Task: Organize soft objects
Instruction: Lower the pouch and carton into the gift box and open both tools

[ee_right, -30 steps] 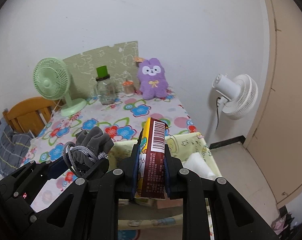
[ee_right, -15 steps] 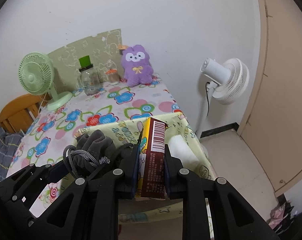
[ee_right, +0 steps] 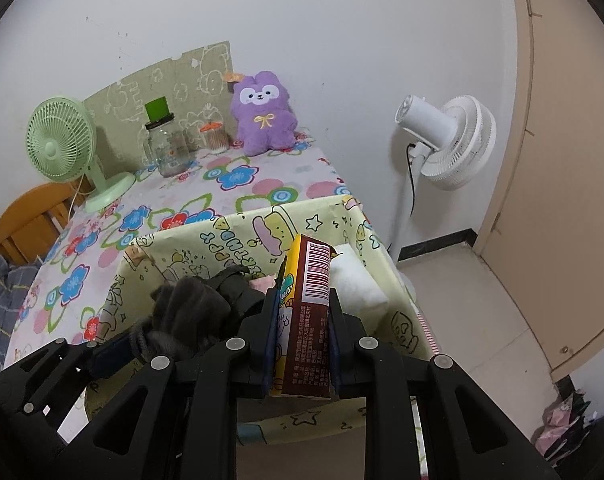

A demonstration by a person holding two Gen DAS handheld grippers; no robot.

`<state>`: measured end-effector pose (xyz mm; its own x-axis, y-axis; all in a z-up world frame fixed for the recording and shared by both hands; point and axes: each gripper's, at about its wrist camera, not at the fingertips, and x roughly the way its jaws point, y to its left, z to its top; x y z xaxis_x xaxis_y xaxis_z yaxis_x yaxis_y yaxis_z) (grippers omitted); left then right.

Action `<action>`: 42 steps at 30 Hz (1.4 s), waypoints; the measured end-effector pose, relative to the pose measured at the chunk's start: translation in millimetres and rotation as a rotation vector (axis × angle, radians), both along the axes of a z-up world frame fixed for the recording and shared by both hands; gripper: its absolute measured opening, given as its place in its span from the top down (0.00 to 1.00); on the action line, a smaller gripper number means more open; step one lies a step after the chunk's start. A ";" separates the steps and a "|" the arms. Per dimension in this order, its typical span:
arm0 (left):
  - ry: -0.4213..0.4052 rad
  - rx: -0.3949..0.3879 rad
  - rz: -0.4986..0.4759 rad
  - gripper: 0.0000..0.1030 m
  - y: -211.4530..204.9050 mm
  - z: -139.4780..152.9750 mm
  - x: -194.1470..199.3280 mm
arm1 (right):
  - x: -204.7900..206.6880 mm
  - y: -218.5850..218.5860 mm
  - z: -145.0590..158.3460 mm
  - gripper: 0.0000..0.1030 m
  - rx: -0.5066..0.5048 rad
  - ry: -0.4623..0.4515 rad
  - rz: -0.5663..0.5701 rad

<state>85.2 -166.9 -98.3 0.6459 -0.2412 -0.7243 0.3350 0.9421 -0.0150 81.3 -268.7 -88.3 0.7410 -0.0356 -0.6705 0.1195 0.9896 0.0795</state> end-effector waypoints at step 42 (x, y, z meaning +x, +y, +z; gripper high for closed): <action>-0.190 -0.019 0.071 0.07 60.3 63.7 -38.1 | -41.4 62.8 62.2 0.17 -0.021 -0.176 0.076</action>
<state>47.2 -106.6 -34.6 0.7863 -0.2031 -0.5835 0.2665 0.9636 0.0237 39.9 -206.0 -26.1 0.8478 0.0125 -0.5302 0.0301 0.9970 0.0716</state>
